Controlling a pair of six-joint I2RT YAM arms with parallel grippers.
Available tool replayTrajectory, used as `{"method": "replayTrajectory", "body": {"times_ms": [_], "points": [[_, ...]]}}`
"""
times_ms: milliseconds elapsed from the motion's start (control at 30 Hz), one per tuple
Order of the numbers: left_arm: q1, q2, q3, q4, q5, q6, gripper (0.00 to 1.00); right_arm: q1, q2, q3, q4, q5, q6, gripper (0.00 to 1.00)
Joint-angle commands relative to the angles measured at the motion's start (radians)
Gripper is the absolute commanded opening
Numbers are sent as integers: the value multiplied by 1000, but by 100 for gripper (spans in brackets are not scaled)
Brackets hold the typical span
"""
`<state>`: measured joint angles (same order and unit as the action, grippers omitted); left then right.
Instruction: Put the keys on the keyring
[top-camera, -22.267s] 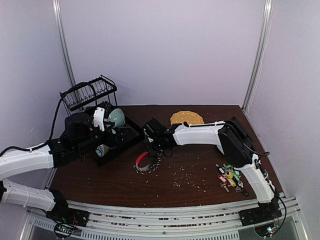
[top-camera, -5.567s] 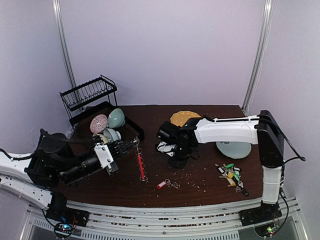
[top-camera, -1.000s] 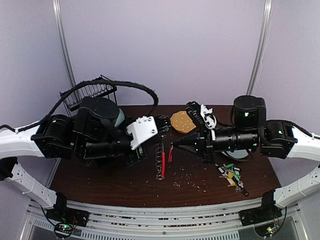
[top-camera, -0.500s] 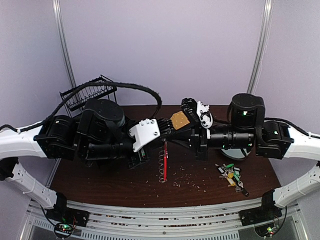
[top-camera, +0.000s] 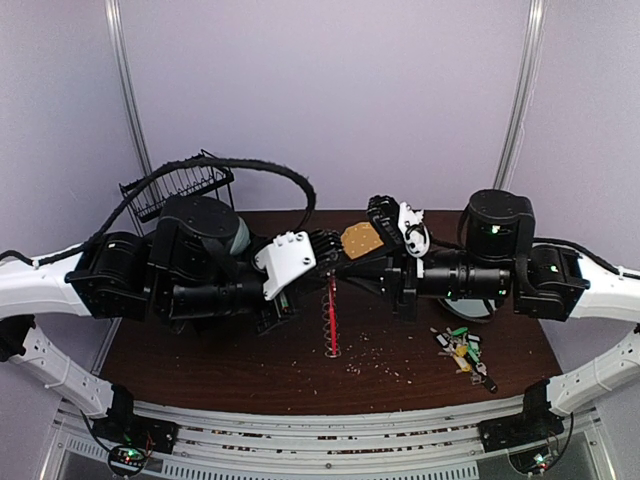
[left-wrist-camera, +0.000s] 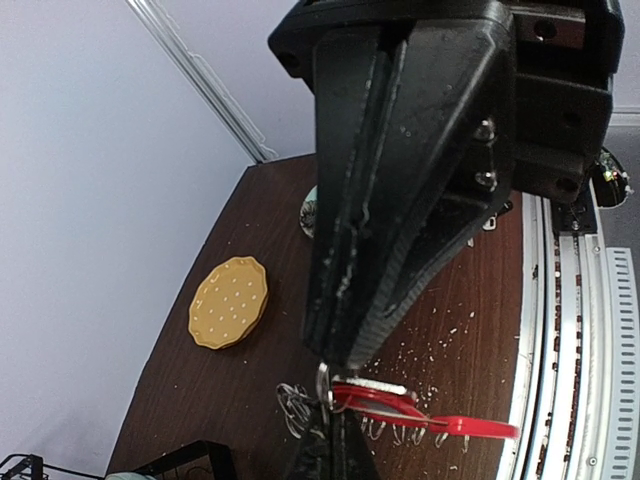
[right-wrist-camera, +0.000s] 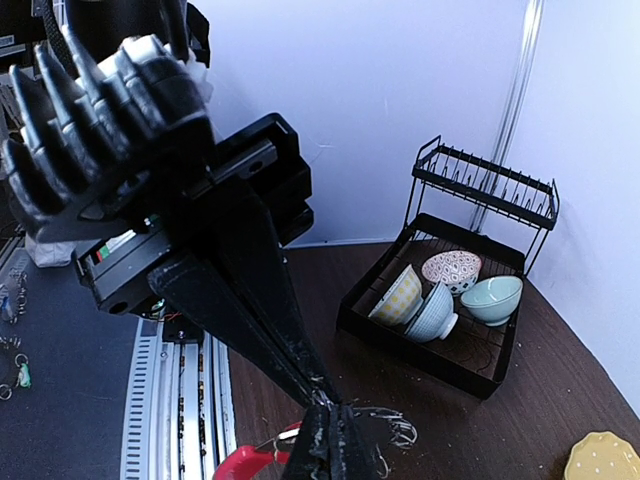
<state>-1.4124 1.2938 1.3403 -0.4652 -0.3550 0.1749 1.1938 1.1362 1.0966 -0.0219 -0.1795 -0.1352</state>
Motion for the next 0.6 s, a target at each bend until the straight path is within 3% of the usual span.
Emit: {"method": "replayTrajectory", "body": {"times_ms": [0, 567], "points": [[3, -24, -5, 79, 13, 15, 0, 3, -1, 2, 35, 15, -7, 0], [3, -44, -34, 117, 38, 37, 0, 2, -12, -17, 51, 153, 7, 0]]}}
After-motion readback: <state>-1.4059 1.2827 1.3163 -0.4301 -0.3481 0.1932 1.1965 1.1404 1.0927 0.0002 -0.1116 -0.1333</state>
